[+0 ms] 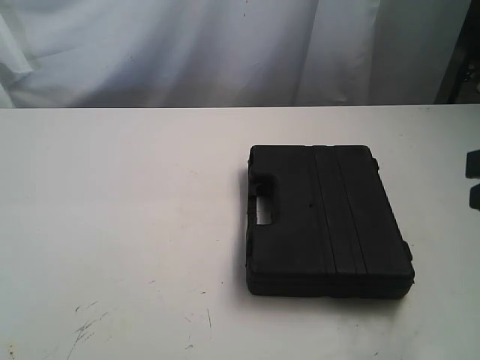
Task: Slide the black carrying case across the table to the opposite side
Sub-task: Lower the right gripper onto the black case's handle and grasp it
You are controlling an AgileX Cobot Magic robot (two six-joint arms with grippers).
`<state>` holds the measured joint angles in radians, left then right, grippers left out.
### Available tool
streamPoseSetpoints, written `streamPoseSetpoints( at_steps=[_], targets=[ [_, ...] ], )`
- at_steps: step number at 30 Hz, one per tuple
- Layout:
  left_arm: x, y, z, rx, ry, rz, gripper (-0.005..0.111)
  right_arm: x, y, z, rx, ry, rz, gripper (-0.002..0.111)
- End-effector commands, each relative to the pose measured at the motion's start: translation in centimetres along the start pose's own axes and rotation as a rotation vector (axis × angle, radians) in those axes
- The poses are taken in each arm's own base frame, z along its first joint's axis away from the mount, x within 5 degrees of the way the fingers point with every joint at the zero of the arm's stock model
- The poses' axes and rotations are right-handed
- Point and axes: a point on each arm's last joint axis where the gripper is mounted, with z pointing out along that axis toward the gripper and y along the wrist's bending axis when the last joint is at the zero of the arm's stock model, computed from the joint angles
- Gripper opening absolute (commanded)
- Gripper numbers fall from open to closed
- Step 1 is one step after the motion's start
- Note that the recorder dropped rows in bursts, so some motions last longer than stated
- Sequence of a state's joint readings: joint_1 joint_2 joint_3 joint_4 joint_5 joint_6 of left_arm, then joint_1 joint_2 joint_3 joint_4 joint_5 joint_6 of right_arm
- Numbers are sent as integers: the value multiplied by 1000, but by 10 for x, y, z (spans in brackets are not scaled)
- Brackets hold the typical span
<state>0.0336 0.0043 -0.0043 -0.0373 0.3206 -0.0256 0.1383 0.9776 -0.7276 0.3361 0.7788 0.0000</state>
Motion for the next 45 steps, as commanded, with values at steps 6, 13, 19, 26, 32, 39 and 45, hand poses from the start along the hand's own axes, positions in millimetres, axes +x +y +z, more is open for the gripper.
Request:
streamPoseSetpoints(
  at_steps=[6, 13, 19, 26, 32, 39, 45],
  targets=[
    [1, 0, 0, 0, -7, -4, 0, -16, 4, -2, -34, -152, 25, 0],
    [1, 0, 0, 0, -7, -4, 0, -28, 18, 0, -68, -91, -30, 0],
    [1, 0, 0, 0, -7, -4, 0, -47, 47, 12, -125, -20, -95, 0],
    [1, 0, 0, 0, -7, -4, 0, -60, 75, 44, -99, 105, -144, 0],
    [1, 0, 0, 0, -7, -4, 0, -65, 103, 74, -96, 202, -189, 0],
    [1, 0, 0, 0, -7, -4, 0, -69, 139, 115, -77, 330, -234, 0],
    [1, 0, 0, 0, -7, -4, 0, -73, 162, 159, -31, 406, -238, 0]
  ],
)
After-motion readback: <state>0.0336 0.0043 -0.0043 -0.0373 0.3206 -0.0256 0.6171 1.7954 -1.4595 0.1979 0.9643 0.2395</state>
